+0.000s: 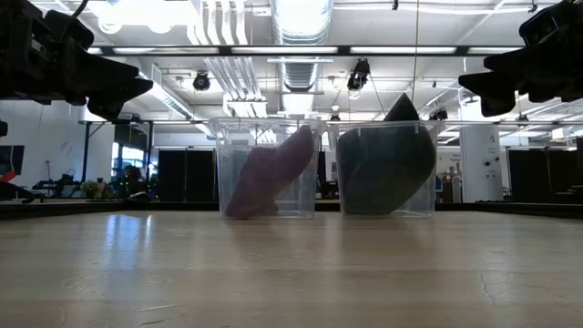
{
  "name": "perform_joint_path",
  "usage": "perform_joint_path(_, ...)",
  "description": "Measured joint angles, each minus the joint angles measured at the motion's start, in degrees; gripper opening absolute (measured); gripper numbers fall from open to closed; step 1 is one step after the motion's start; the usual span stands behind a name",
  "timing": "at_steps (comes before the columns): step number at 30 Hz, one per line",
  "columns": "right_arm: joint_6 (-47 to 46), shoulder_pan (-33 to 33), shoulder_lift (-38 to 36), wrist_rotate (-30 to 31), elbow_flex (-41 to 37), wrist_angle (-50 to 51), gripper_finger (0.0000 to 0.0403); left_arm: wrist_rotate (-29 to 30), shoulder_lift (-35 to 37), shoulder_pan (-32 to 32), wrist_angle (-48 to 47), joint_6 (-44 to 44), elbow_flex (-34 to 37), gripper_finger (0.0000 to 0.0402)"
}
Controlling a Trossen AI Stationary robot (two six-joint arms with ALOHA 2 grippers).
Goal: Pick & Place hat
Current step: Return to Home Position
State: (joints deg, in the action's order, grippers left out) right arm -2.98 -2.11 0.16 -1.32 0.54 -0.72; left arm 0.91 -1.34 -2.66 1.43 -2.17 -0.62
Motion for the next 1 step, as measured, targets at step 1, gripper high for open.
perform_joint_path(1,0.01,0.0,0.0,0.0,0.0,0.01,0.0237,0.0,0.0,0.0,-0.02,0.0,0.0,0.019)
